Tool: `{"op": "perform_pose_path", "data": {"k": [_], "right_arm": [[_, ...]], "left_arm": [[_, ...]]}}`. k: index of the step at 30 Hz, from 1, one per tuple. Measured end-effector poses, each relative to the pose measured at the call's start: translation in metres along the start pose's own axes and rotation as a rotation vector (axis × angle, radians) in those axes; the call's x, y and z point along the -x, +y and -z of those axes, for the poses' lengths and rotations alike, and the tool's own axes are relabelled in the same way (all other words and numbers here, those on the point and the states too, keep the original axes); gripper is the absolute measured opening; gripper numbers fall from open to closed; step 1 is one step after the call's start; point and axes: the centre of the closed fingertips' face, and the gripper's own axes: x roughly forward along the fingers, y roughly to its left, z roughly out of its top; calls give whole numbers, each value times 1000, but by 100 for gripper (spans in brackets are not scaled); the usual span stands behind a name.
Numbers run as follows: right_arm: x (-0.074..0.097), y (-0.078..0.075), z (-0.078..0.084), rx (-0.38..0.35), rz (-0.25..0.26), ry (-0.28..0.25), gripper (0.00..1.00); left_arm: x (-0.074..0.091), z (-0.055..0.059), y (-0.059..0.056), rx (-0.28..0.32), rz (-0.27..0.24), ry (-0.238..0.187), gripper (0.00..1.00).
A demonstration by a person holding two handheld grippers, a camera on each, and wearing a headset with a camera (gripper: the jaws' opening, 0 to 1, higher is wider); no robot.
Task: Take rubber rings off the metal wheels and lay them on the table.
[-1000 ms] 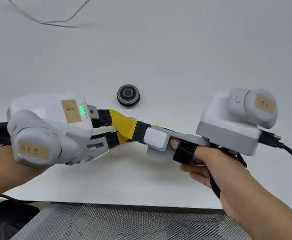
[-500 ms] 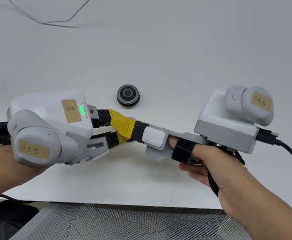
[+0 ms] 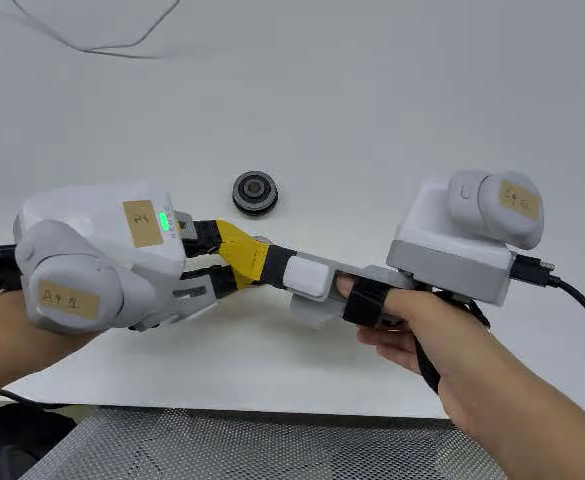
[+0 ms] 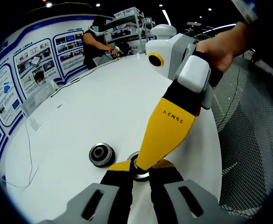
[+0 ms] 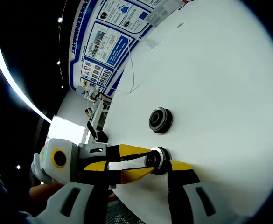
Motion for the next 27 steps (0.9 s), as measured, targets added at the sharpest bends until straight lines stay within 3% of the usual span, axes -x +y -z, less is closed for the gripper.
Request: {"op": "perform_pose_path", "data": {"k": [16,24,27], "right_arm": [[2,4,-1,0,-20,4,51],[2,0,-2,32,4,0,51],[2,1,-4,7,-9,-5,52]], "left_arm": [[0,1,0,-1,1,3,13],[-1,3,1,-2,3,5,13],[-1,3,1,-2,3,4,13]]}}
